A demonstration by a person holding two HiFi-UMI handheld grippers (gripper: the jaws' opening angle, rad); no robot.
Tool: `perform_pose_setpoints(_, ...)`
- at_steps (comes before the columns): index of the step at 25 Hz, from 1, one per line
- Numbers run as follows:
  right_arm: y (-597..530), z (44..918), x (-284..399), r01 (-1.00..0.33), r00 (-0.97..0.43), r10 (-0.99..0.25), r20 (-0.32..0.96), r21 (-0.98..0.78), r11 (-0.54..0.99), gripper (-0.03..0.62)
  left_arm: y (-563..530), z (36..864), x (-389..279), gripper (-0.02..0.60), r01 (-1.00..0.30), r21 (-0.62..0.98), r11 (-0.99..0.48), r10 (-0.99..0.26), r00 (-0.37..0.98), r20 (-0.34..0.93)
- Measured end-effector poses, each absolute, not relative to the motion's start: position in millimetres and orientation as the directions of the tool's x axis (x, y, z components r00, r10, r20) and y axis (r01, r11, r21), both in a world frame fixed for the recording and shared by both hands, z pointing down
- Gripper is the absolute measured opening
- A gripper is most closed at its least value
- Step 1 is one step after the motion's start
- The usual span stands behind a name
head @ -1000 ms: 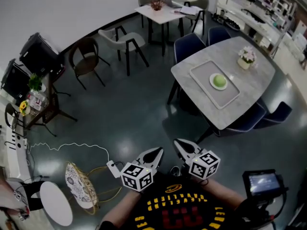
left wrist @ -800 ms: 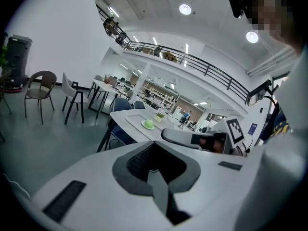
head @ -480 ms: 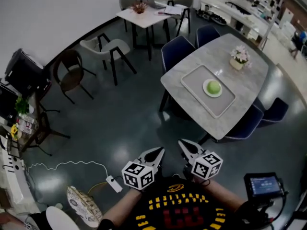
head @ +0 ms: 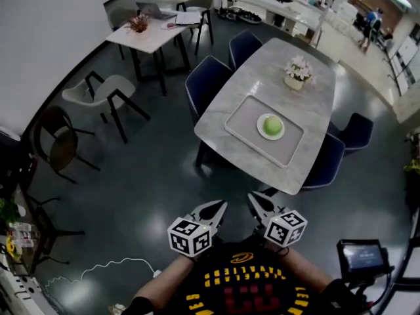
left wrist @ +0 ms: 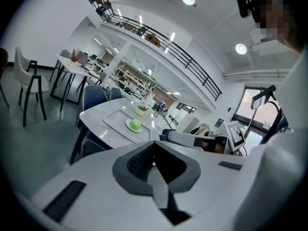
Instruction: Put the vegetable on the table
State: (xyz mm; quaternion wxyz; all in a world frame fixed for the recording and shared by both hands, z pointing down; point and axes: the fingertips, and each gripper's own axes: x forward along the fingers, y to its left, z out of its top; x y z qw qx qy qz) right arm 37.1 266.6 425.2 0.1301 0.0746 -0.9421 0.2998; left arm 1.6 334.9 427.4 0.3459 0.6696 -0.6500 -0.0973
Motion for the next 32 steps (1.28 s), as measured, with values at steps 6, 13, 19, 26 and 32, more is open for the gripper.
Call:
perform_pose_setpoints(6,257,426,41,-0.312,-0.926,-0.129,0.354,-0.531,0.788,0.005,323,431,-4,0.000,-0.764,0.644,0.042,-0.930,0.206,0.305)
perform_pose_setpoints(13,251,442,-6,-0.281,-0.925,-0.067,0.374,-0.554,0.783,0.006,317,444,-45,0.000,-0.746,0.660,0.092,-0.927,0.178,0.330)
perform_pose_setpoints(19,223,440,-65,-0.185,-0.952,0.007,0.307,-0.592,0.784,0.005,294,437,-104,0.000,-0.778,0.603,0.177,-0.933,0.063,0.354)
perform_pose_setpoints(26,136,427,-85,-0.176,-0.969,-0.029,0.247,-0.596,0.784,0.005,207,424,-117,0.000,-0.826,0.548,0.133,-0.927,0.092,0.364)
perform_pose_setpoints(32,54,436,-63,-0.269,-0.958,-0.143,0.248,-0.613,0.743,0.005,128,431,-104,0.000,-0.835,0.548,0.053,-0.906,0.190,0.377)
